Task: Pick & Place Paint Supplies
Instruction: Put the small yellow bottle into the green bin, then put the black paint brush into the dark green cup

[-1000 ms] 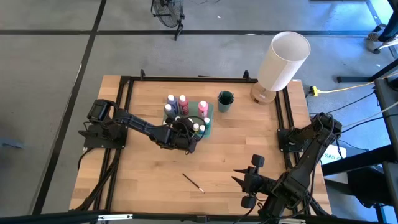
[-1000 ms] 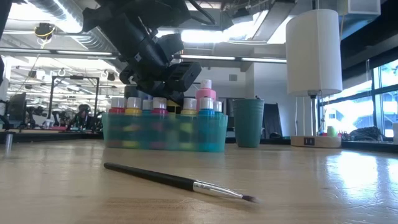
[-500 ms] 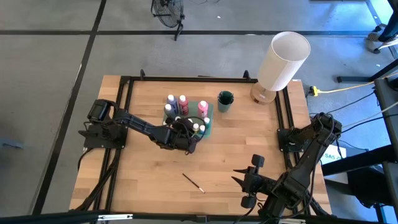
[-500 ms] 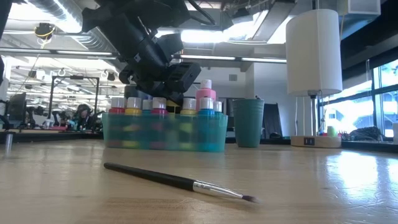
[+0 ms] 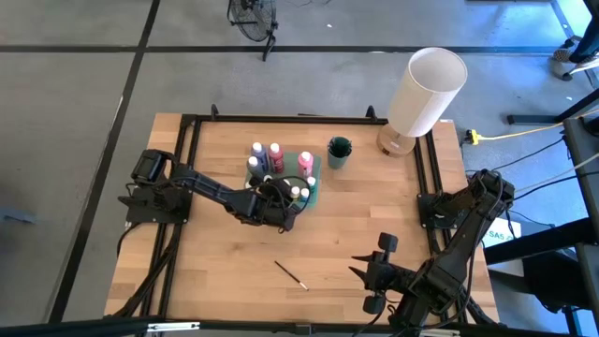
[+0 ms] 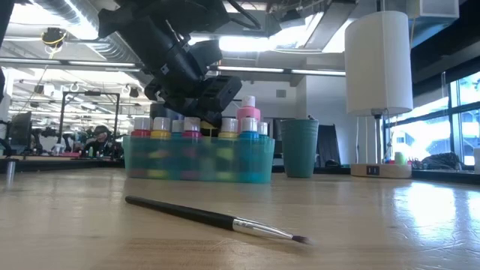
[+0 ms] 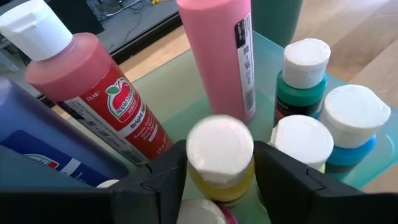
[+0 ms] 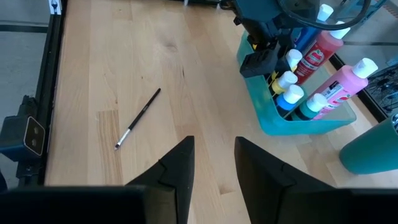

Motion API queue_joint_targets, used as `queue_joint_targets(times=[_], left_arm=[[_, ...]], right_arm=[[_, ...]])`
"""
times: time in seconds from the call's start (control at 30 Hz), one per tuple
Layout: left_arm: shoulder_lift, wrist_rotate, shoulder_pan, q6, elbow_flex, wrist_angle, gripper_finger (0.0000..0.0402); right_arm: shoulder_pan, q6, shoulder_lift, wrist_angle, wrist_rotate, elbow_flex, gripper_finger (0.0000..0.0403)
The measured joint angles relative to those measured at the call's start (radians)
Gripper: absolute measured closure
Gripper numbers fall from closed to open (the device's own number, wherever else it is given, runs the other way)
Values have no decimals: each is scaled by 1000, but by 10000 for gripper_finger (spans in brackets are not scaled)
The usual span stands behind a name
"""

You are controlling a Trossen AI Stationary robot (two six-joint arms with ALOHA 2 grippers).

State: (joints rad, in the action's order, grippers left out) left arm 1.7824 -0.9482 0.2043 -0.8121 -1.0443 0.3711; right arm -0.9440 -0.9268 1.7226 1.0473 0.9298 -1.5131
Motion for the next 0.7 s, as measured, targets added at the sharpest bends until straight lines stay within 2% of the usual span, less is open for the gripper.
queue_joint_targets(times=[0.3, 0.7], left_arm=[[1, 4, 0, -1, 1, 0, 179], [0, -19, 15, 4, 1, -2, 174]], right_arm=[[0, 0, 0, 0, 0, 0, 286], [0, 0, 0, 3, 0, 0, 286]])
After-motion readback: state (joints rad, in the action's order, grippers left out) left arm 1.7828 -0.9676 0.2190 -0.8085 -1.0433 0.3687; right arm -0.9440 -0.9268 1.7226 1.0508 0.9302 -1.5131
